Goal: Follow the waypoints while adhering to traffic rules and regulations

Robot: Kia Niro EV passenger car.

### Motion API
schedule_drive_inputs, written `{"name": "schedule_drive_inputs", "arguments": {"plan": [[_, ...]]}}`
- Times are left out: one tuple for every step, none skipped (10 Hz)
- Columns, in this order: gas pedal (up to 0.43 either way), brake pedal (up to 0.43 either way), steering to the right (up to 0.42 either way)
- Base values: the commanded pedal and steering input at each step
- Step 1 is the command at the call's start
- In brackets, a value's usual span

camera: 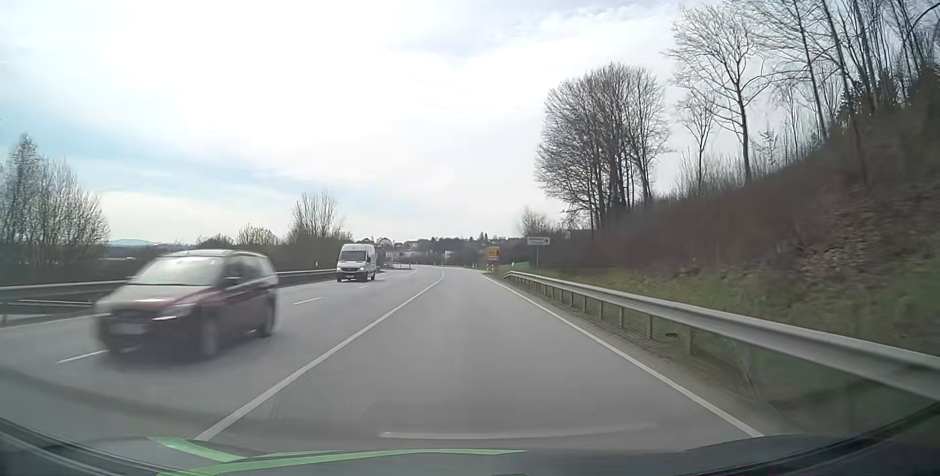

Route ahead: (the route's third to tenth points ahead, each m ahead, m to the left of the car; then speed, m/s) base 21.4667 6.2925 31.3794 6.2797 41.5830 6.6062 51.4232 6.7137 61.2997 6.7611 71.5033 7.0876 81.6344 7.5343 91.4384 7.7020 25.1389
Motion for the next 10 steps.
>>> {"name": "schedule_drive_inputs", "arguments": {"plan": [[0.177,0.0,0.001],[0.177,0.0,0.001],[0.177,0.0,0.001],[0.177,0.0,0.001],[0.177,0.0,0.001],[0.177,0.0,0.0],[0.177,0.0,0.0],[0.177,0.0,-0.001],[0.177,0.0,-0.001],[0.177,0.0,-0.001]]}}
